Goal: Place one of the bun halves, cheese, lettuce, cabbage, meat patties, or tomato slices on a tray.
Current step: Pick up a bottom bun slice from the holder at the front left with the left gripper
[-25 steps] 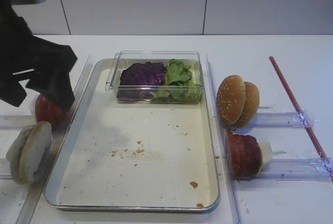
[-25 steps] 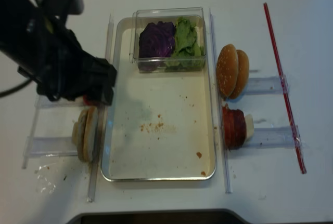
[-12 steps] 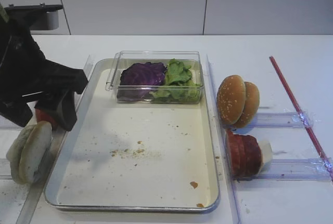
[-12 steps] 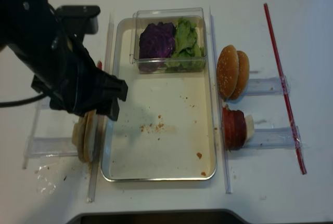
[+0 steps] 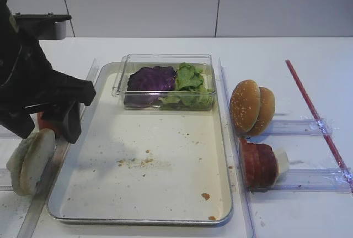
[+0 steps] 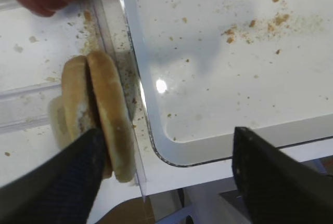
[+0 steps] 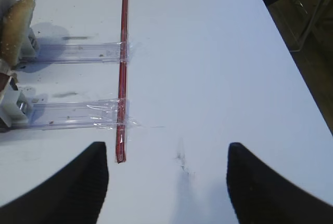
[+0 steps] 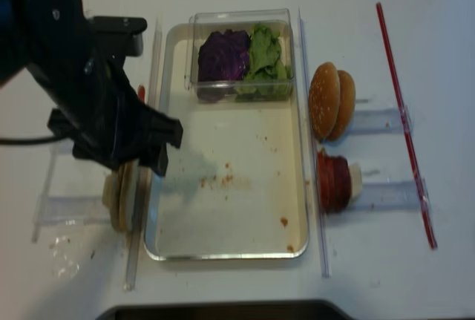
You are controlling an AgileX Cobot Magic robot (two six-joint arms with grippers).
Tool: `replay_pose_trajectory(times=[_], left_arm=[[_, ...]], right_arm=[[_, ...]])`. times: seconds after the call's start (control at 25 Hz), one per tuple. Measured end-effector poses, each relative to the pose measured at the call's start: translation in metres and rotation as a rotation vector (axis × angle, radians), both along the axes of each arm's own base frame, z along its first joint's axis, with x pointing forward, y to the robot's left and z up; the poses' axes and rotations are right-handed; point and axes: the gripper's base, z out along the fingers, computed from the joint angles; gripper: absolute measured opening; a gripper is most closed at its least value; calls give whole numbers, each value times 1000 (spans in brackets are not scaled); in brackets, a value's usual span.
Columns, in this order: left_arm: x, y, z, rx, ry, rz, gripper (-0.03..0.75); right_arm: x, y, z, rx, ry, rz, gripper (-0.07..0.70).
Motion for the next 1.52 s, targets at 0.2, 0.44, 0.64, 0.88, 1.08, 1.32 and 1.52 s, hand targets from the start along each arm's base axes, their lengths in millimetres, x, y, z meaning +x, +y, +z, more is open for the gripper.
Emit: replay_pose_trajectory(times=[0.2,0.44,0.64,0.88,1.08,1.32,1.52], left_arm=[[3,-1,-5,8,17,0,486],[9,-4,-15,22,48,2,486],[12,-6,-22,32,70,2,468],[16,-7,-29,52,91,-1,393],[19,-5,-33,79,91,3,375],[20,-4,-33,93,84,22,361],[20,-3,-33,98,82,24,314]], right_arm=[[0,0,0,0,0,0,508],[0,0,0,0,0,0,508],[0,0,0,0,0,0,508],[0,0,0,0,0,0,508],[0,0,0,0,0,0,508],[0,0,0,0,0,0,508],[0,0,0,0,0,0,508]])
